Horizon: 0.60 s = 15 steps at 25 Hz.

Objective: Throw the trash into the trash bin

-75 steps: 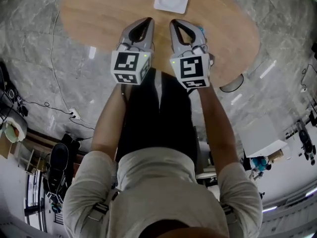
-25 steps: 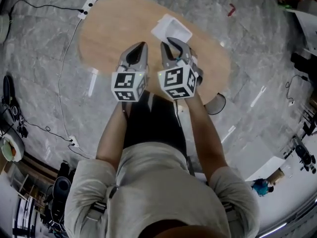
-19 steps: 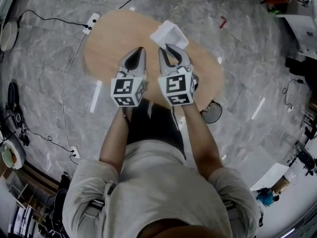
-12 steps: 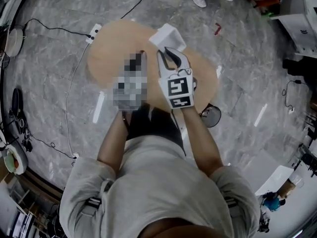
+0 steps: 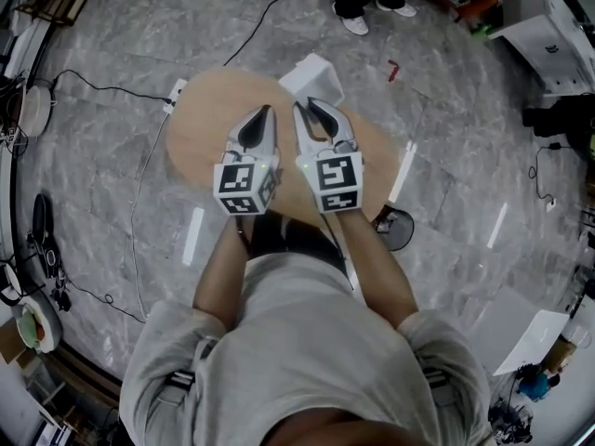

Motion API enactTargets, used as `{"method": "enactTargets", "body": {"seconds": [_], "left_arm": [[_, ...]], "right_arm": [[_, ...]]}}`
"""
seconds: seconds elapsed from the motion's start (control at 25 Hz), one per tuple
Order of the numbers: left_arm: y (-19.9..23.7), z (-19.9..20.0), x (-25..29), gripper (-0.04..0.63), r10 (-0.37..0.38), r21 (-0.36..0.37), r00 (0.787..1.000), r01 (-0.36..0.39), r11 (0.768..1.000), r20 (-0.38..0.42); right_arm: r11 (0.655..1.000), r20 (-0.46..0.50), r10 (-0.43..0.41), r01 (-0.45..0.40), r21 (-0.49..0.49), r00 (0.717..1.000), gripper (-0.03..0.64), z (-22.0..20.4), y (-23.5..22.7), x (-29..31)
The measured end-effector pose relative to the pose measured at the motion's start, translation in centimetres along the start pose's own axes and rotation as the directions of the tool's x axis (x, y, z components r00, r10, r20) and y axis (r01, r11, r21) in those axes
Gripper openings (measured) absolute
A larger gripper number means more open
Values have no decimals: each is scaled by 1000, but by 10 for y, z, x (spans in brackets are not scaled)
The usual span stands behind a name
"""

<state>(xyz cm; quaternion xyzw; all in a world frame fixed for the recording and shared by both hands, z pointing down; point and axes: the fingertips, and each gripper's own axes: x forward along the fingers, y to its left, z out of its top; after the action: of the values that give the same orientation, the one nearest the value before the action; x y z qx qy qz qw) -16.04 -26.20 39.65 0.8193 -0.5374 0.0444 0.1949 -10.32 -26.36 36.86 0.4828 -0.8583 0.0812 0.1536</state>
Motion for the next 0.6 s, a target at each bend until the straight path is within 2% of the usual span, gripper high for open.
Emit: {"method": "enactTargets", "body": {"seconds": [0.4,0.6], "left_arm": [[-75,26,-6,18,-54,56,995,49,997,82],[-103,25,-3,18,-146,103,987,138,985,72]], "right_arm": [[997,92,-81,79,22,992,63,11,-42,-72],[989,118,-146,143,40,982,63,17,-56,-92]]}}
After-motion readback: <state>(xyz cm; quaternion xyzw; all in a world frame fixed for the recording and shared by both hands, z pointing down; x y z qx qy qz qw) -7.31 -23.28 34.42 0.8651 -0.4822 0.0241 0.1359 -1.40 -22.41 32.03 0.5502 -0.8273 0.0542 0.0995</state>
